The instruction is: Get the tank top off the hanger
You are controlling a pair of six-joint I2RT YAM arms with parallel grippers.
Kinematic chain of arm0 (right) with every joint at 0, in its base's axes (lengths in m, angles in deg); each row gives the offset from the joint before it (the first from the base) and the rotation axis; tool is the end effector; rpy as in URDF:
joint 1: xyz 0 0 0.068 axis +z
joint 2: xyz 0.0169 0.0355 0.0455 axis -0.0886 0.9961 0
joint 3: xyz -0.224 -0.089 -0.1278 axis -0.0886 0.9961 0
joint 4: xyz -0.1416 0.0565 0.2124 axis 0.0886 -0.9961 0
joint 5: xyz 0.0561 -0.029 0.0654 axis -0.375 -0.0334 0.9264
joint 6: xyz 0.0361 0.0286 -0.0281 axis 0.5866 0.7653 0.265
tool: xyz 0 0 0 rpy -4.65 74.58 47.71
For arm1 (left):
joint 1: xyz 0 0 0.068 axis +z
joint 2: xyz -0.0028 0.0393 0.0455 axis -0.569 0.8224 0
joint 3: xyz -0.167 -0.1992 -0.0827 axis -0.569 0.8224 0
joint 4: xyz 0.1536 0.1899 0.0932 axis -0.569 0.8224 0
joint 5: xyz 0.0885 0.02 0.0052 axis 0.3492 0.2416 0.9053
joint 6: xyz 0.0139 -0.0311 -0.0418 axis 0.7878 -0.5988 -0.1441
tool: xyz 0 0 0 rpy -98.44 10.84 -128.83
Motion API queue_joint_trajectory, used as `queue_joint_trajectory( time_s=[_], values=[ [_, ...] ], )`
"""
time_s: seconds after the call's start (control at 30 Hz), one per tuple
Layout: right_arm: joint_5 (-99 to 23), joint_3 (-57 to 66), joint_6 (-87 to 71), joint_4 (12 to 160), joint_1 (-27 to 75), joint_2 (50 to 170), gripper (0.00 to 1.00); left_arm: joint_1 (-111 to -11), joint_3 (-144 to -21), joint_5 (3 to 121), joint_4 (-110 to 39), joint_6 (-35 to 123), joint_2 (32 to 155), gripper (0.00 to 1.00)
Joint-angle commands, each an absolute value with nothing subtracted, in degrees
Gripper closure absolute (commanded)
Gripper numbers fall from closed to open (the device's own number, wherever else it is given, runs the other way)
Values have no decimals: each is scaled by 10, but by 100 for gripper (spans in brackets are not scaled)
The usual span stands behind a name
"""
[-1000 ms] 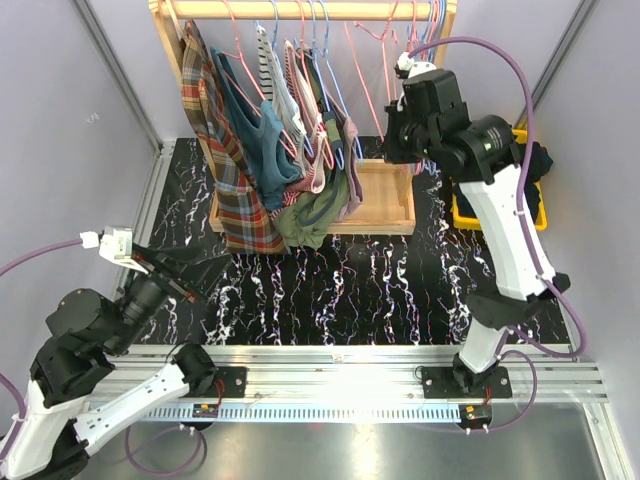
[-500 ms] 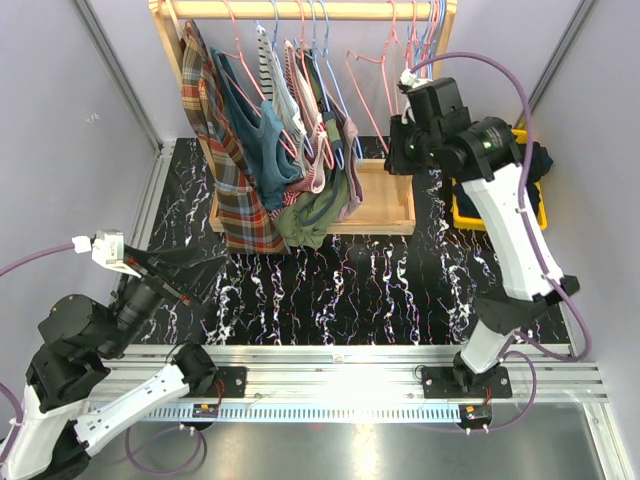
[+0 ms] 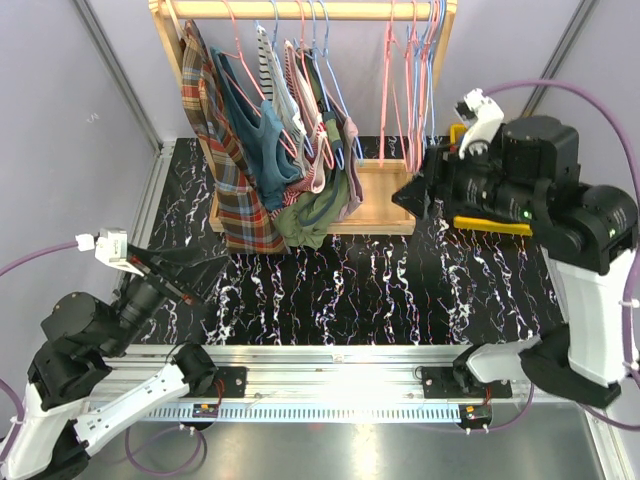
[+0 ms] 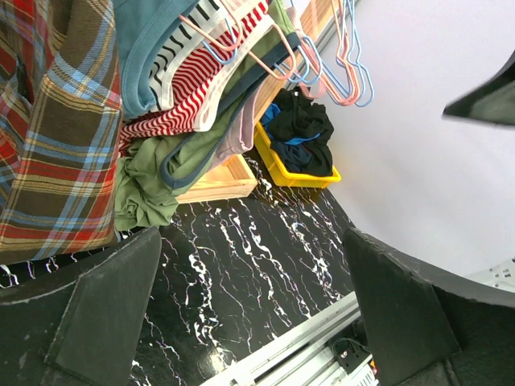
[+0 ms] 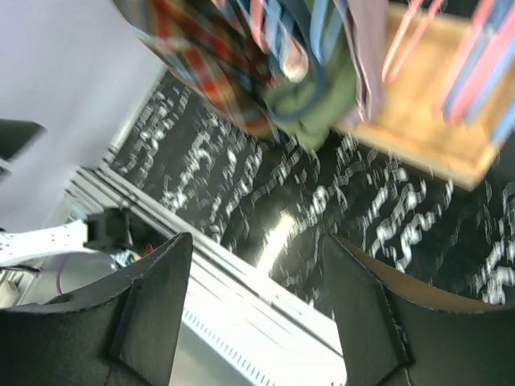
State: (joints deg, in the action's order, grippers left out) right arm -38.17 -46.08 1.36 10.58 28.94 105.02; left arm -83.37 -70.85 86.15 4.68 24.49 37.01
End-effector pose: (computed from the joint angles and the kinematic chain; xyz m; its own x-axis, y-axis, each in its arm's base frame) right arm 0.1353 0.0967 0.5475 -0.5323 -0.0257 -0.8462 -0.5193 0.7993 0.3024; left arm 0.0211 -0.0092 0.4138 -0.2365 -0.4753 -0.8474 0.4884 0.6958 -0.5266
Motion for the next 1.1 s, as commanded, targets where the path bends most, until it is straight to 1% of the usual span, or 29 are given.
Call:
queue_joint_trajectory(
  time_s=[0.0,0.1,0.2,0.3,0.43,0.5,0.57,0.6,0.8,0.83,1.0,1.07],
  values=[
    [-368,-544,-27,128,314,1150,27,-834,-714,843,20,241,389,1],
    [-414,-621,-53,128,317,1222,26,-834,-715,844,20,241,388,1],
    [-464,-670,-78,143,320,1281,26,-834,-718,848,25,242,384,1],
    [-500,-682,-95,174,320,1318,26,-834,-719,851,32,243,382,1],
    [-530,-654,-116,252,320,1327,28,-834,-719,854,36,245,376,1],
    [-537,-646,-120,265,320,1330,29,-834,-720,859,40,244,372,1],
    [-547,-648,-124,266,320,1334,31,-834,-719,862,46,246,367,1],
    [-553,-657,-125,263,320,1342,34,-834,-719,866,47,246,362,1],
    [-567,-667,-134,257,320,1360,39,-834,-711,866,45,246,357,1],
    [-568,-668,-134,259,320,1363,41,-834,-707,865,42,246,357,1],
    [-581,-682,-135,271,319,1378,48,-834,-704,863,43,244,351,1],
    [-581,-683,-134,273,320,1381,49,-834,-705,864,46,244,350,1]
  ],
)
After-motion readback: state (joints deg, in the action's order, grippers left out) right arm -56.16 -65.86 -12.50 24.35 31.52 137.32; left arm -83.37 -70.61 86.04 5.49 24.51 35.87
